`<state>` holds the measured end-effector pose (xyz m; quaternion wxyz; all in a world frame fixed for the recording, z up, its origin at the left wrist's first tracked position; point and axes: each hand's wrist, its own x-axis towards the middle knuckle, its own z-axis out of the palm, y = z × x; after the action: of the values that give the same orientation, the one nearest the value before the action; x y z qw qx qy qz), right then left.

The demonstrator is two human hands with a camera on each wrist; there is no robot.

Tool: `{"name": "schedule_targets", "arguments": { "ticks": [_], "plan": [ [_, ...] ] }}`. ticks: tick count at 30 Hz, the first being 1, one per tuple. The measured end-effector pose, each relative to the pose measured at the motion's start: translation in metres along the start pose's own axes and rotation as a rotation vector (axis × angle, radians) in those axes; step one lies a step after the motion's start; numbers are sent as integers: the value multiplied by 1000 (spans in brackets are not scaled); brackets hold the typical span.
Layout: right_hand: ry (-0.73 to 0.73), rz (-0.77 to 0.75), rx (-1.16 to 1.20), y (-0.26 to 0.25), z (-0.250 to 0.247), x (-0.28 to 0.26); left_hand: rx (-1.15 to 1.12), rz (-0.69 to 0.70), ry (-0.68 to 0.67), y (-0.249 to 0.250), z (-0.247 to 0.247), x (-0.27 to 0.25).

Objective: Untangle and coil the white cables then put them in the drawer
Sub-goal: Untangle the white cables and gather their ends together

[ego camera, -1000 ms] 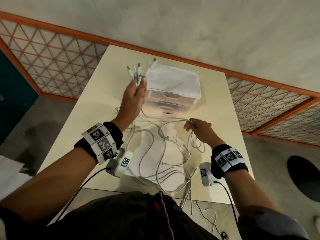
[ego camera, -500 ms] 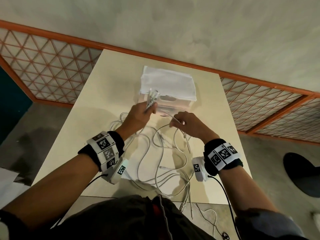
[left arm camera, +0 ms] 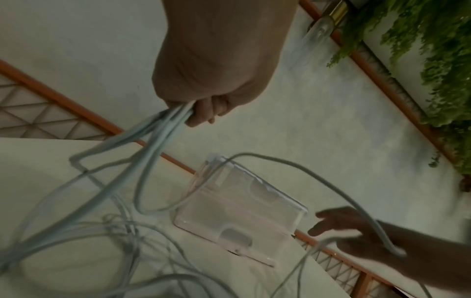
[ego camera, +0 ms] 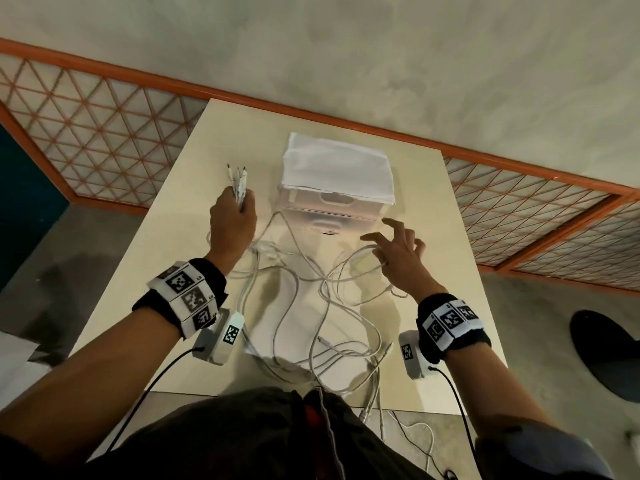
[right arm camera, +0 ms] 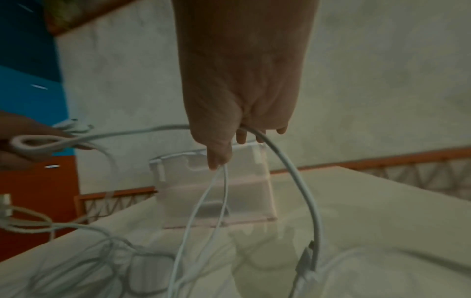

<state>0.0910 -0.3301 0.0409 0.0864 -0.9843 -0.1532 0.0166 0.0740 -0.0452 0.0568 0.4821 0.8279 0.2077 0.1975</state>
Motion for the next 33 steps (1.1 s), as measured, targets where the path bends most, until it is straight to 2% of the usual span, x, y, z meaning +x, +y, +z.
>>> {"name": "schedule_targets", "arguments": {
  "ticks": [2,4,7,10,13,18,20,22,24,27,30,33],
  "plan": [
    [26,-65,-15,-10,-7,5,-98,71,-89,6,2,-7],
    [25,-76,-23,-20,-14,11,-171,89,-324,15,4,-17],
    [-5,-84,-34,-38,-22,21,-203,35,-656,26,12,-33],
    [-17,-58,11,-51,-32,27,-106,31,-757,29,18,-42],
    [2,6,54,-50,-43,30,-106,39,-758,26,17,-43],
    [-70,35,-115,-51,-40,31,-168,32,-680,36,15,-43],
    [-56,37,-148,-56,-36,31,-116,66,-687,36,18,-45],
    [-14,60,-79,-58,-36,33,-59,90,-670,32,20,-45],
    [-14,48,50,-55,-36,32,-43,91,-597,30,19,-42],
    [-85,-25,144,-35,-28,24,-45,147,-399,31,11,-32],
    [-169,7,85,-7,-19,14,-53,194,-230,30,0,-19],
    [-285,62,59,13,-14,7,-42,215,-151,26,-3,-11]
  ]
}}
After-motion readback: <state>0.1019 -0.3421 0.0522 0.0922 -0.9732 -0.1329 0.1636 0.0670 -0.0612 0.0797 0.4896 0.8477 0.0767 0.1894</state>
